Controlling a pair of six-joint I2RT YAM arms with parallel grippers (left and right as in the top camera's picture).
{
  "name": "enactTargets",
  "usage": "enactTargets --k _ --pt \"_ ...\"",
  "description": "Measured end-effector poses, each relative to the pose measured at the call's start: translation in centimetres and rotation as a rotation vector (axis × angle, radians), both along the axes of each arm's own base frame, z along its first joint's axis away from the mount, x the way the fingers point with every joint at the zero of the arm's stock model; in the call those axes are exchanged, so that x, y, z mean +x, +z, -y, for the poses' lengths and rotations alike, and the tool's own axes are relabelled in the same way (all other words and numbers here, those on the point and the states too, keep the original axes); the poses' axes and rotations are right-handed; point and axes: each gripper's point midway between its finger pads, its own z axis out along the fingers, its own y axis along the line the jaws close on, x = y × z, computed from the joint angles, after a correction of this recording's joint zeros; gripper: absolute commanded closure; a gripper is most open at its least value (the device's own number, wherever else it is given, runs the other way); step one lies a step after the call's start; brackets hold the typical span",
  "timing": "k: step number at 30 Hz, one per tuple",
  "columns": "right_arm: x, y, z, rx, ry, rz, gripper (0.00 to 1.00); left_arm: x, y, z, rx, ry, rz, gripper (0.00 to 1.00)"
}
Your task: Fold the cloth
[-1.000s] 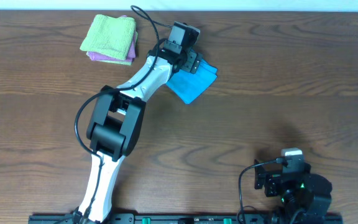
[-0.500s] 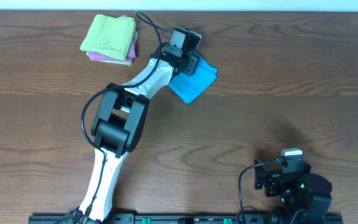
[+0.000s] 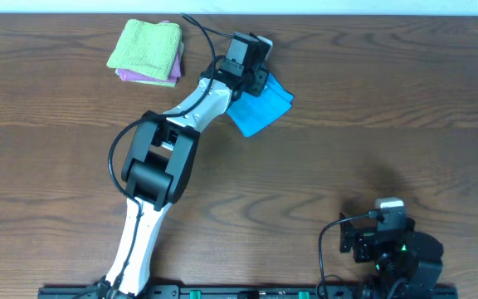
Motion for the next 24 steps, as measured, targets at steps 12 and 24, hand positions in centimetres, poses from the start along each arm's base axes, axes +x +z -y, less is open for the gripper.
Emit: enactTargets --k 12,24 --pt "0.0 0.0 0.0 0.000 0.000 0.000 0.01 -1.4 -1.2 -0.4 0.026 -0.009 -0.077 0.41" --pt "0.0 0.0 0.0 0.000 0.000 0.000 0.01 -1.0 -1.2 -1.0 0.049 0.017 -0.057 0.69"
